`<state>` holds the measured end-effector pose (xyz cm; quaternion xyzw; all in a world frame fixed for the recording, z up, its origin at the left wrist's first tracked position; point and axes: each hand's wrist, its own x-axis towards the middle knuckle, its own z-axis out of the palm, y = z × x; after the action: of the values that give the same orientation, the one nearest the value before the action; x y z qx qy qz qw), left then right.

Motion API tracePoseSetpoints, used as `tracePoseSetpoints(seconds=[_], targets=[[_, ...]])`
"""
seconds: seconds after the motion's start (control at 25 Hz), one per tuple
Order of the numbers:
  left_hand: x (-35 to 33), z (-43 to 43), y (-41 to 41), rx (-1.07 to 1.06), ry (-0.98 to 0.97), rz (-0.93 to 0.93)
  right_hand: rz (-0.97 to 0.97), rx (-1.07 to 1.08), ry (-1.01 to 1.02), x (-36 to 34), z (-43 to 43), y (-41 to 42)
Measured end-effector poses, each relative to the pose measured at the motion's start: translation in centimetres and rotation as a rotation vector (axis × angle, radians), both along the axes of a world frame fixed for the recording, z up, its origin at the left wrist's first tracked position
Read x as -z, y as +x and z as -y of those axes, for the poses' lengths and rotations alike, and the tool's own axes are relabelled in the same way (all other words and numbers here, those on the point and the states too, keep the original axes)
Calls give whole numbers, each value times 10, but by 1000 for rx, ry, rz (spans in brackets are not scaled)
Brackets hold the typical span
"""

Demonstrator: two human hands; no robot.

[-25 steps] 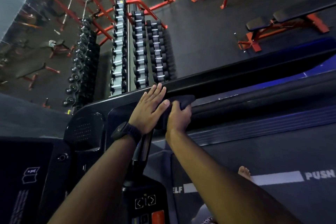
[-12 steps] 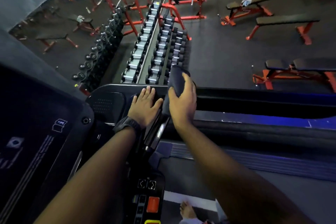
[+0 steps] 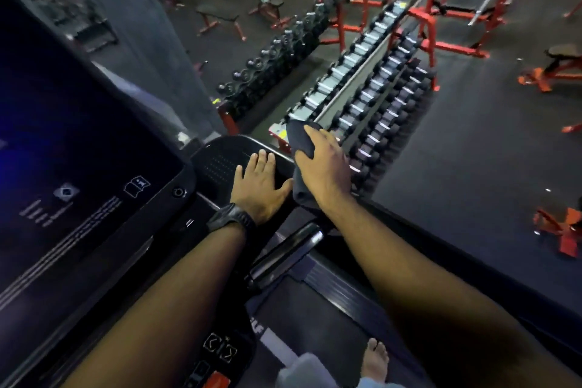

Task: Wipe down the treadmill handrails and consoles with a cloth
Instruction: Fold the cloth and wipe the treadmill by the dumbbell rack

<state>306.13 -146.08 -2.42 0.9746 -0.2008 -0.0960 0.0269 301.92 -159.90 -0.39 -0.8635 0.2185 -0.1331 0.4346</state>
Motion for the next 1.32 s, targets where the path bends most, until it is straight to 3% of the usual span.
tracePoseSetpoints(seconds=[0.24,0.44,0.64,0.92,1.16,1.32], targets=[[0,-7,20,-155,-16,6,-153,-211,40,-3,16,55],[8,0,49,-135,22,35,-310,-403,229,17,28,101],[14,3,59,-127,28,50,-262,-489,450,38,36,122],[17,1,58,-133,-17,34,-318,-632,162,34,23,122],[17,5,59,-135,37,48,-457,-620,374,52,36,148],[15,6,58,-135,73,57,-374,-665,404,53,46,125]])
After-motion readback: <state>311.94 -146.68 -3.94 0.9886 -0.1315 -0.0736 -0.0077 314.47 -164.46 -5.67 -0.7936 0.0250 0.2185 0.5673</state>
